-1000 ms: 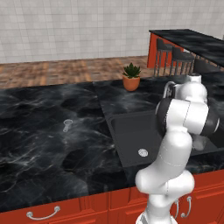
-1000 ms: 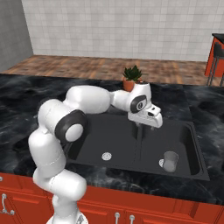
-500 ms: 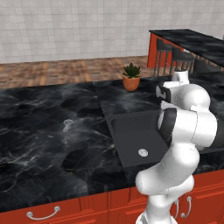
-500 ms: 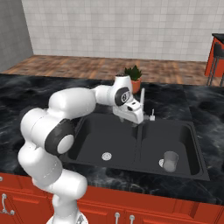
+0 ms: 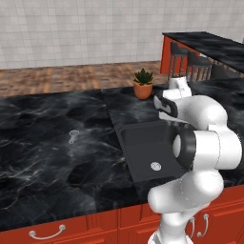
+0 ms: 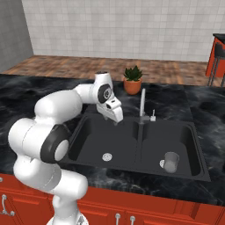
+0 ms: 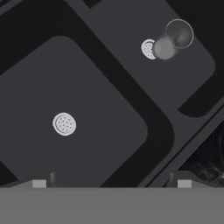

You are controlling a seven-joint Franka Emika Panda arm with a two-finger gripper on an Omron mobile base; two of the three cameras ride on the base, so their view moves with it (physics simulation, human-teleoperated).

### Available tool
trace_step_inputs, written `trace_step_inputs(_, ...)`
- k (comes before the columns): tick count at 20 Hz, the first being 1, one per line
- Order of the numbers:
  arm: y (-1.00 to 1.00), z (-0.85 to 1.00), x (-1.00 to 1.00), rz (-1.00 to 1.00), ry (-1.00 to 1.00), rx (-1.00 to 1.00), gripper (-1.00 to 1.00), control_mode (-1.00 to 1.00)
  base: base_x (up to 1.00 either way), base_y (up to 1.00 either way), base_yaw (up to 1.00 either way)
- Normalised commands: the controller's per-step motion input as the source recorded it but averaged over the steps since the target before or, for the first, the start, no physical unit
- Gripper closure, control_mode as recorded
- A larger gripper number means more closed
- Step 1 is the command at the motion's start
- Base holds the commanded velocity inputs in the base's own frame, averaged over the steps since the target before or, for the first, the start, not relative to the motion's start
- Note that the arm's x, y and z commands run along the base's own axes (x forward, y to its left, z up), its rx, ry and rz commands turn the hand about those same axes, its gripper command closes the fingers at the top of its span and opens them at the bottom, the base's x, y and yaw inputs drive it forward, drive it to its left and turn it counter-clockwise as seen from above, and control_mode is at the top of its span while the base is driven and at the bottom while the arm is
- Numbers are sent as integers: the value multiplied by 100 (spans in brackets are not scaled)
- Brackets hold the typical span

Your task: Move any existing items from the left basin to the right basin for drying. Then move the measuring cup from the counter to the left basin of the sink for washing.

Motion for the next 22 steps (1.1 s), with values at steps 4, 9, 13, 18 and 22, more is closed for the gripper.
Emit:
trace_step_inputs(4,68,9,14,0,0,0,-100,-100,0,0,0)
trace_step_inputs(9,77,4,14,0,0,0,-100,-100,0,0,0)
trace_step_inputs(13,78,0,12,0,0,0,-100,-100,0,0,0)
trace_step_inputs(18,74,1,8,0,0,0,-100,-100,0,0,0)
trace_step_inputs(22,68,0,0,5,-1,-3,-100,-100,0,0,0)
